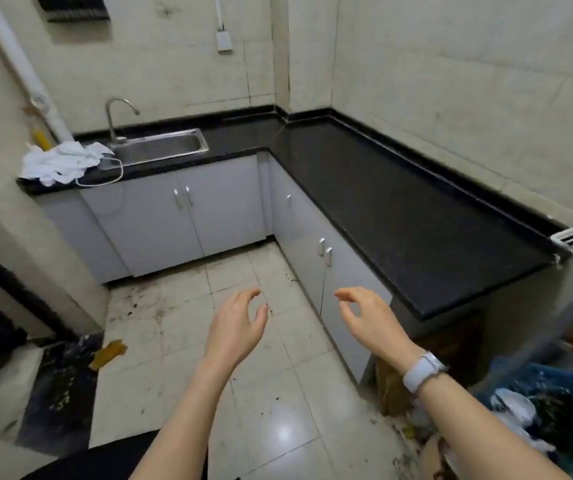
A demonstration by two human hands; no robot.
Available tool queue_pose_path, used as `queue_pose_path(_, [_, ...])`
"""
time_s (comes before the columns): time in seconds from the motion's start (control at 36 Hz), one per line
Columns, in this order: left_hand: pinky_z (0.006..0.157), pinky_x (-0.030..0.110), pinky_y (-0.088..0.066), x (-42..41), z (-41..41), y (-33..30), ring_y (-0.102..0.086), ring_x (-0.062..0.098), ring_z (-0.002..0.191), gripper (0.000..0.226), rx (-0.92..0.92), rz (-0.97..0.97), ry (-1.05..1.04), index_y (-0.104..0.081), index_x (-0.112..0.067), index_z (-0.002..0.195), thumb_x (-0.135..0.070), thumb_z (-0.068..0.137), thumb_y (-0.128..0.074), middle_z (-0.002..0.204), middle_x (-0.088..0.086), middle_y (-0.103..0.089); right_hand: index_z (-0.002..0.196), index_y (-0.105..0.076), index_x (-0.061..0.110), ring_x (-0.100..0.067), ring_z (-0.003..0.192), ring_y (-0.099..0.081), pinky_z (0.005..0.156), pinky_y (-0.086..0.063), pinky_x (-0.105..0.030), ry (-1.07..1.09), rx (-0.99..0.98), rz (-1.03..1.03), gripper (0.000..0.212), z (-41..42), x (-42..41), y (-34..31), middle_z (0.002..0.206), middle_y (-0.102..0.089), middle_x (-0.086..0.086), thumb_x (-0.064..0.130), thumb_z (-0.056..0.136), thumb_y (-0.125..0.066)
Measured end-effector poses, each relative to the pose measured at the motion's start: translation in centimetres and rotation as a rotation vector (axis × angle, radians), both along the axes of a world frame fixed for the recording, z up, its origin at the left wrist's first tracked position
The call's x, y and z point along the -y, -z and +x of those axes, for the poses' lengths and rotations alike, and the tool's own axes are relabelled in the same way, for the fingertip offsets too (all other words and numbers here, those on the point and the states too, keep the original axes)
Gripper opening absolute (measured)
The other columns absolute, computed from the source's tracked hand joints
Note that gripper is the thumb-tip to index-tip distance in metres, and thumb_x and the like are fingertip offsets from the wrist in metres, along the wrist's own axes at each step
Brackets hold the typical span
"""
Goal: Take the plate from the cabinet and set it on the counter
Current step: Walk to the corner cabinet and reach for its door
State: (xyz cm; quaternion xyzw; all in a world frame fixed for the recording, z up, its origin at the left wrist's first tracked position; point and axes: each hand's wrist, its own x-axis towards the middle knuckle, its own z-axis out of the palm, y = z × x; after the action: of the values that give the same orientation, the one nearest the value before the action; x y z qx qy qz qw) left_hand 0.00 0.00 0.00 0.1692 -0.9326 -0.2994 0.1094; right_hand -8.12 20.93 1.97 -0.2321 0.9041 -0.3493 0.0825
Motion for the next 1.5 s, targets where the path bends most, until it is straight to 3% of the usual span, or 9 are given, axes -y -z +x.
queue_pose_path(0.28, [0.102, 0.035, -0.041, 6.2, -8.9, 1.0, -0.048, 0.016, 0.122, 0.038, 0.032, 0.048, -0.171, -0.048, -0.018, 0.126, -0.033, 0.091, -0.046, 0.131, 0.000, -0.055, 0.117, -0.057, 0.012, -0.021, 0.115, -0.053, 0.099, -0.041, -0.033, -0.110, 0.039, 0.016, 0.029, -12.2, 7.6, 1.6, 0.122, -0.061, -0.008, 0.015, 0.091, -0.045])
queue_pose_path(0.5, [0.100, 0.033, -0.039, 16.4, -18.6, 2.0, -0.049, 0.017, 0.121, 0.038, 0.028, 0.063, -0.219, -0.050, -0.017, 0.125, -0.031, 0.090, -0.047, 0.130, 0.002, -0.056, 0.117, -0.057, 0.011, -0.021, 0.112, -0.054, 0.095, -0.038, -0.026, -0.169, 0.055, 0.014, 0.028, -22.6, 18.0, 2.6, 0.118, -0.062, -0.009, 0.015, 0.091, -0.045])
queue_pose_path(0.58, [0.101, 0.035, -0.039, 21.0, -22.9, 1.7, -0.049, 0.019, 0.121, 0.038, 0.020, 0.068, -0.203, -0.050, -0.016, 0.125, -0.031, 0.090, -0.047, 0.130, 0.003, -0.056, 0.117, -0.056, 0.010, -0.020, 0.110, -0.055, 0.093, -0.037, -0.024, -0.166, 0.056, 0.022, 0.029, -26.8, 22.4, 2.1, 0.118, -0.062, -0.010, 0.015, 0.091, -0.045])
queue_pose_path(0.78, [0.099, 0.033, -0.040, 30.7, -32.9, 0.5, -0.050, 0.020, 0.120, 0.037, 0.009, 0.047, -0.179, -0.051, -0.015, 0.124, -0.030, 0.089, -0.048, 0.126, 0.004, -0.057, 0.115, -0.058, 0.007, -0.025, 0.110, -0.057, 0.098, -0.041, -0.034, -0.140, 0.045, 0.029, 0.028, -36.2, 31.0, 1.1, 0.117, -0.063, -0.014, 0.013, 0.090, -0.047])
queue_pose_path(0.97, [0.098, 0.032, -0.040, 36.9, -41.6, 2.3, -0.051, 0.018, 0.118, 0.037, 0.042, 0.086, -0.153, -0.051, -0.015, 0.124, -0.030, 0.090, -0.049, 0.126, 0.004, -0.058, 0.114, -0.059, 0.009, -0.022, 0.109, -0.057, 0.092, -0.036, -0.023, -0.091, 0.073, 0.033, 0.027, -45.0, 37.4, 2.3, 0.117, -0.064, -0.011, 0.013, 0.090, -0.047])
queue_pose_path(1.28, [0.100, 0.031, -0.038, 47.4, -59.0, 4.6, -0.048, 0.019, 0.122, 0.037, 0.116, 0.129, -0.132, -0.049, -0.016, 0.125, -0.030, 0.091, -0.047, 0.130, 0.003, -0.054, 0.115, -0.058, 0.011, -0.023, 0.110, -0.056, 0.094, -0.039, -0.028, -0.025, 0.139, 0.011, 0.027, -62.5, 48.0, 6.6, 0.118, -0.064, -0.010, 0.013, 0.090, -0.046])
queue_pose_path(1.42, [0.100, 0.032, -0.038, 51.3, -68.0, 4.4, -0.050, 0.019, 0.120, 0.036, 0.167, 0.130, -0.062, -0.050, -0.016, 0.124, -0.030, 0.091, -0.047, 0.128, 0.003, -0.055, 0.115, -0.057, 0.008, -0.024, 0.111, -0.057, 0.091, -0.035, -0.023, 0.063, 0.178, 0.007, 0.028, -70.4, 51.5, 8.0, 0.120, -0.063, -0.012, 0.011, 0.090, -0.046])
queue_pose_path(1.5, [0.099, 0.028, -0.036, 52.4, -72.4, 4.6, -0.050, 0.017, 0.119, 0.034, 0.193, 0.147, -0.008, -0.051, -0.016, 0.123, -0.028, 0.091, -0.048, 0.127, 0.002, -0.056, 0.116, -0.057, 0.006, -0.026, 0.110, -0.057, 0.093, -0.039, -0.027, 0.126, 0.208, 0.013, 0.028, -73.4, 52.7, 8.7, 0.119, -0.063, -0.014, 0.011, 0.090, -0.047])
